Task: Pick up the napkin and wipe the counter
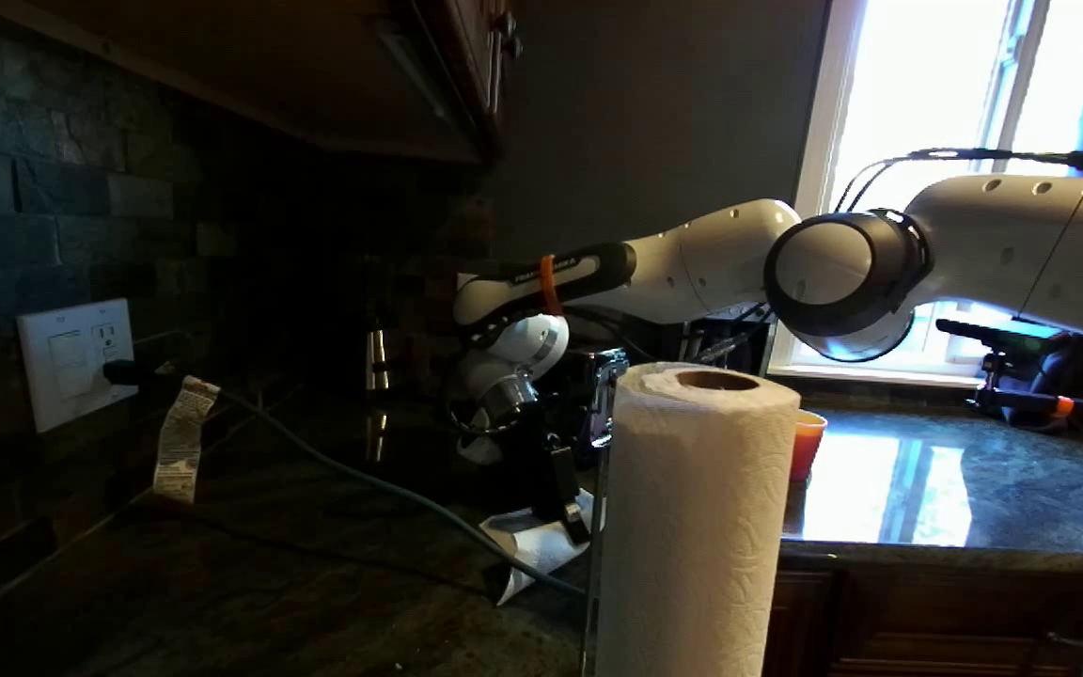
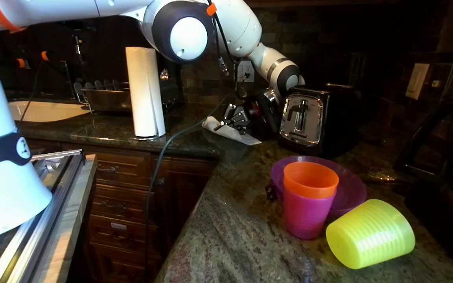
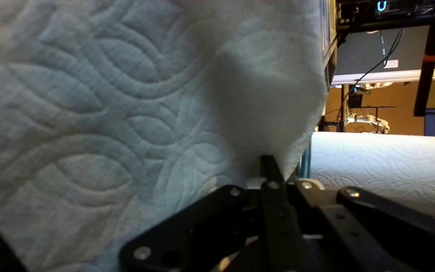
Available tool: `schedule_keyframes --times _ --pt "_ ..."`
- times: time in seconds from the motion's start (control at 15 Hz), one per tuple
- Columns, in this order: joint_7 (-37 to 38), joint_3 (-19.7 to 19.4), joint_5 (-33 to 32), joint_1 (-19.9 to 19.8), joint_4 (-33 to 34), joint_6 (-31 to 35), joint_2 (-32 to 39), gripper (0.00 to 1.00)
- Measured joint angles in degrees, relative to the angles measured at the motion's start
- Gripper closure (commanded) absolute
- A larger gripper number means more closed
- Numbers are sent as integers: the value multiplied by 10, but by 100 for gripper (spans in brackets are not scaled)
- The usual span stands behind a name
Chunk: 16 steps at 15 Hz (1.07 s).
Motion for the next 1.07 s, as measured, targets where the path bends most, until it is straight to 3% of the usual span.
schedule_keyframes --times 0.33,0.67,1.07 --pt "0 1 0 3 0 47 -31 100" --pt "28 2 2 6 -18 95 -105 100" --pt "37 -5 -33 15 -78 239 -203 100"
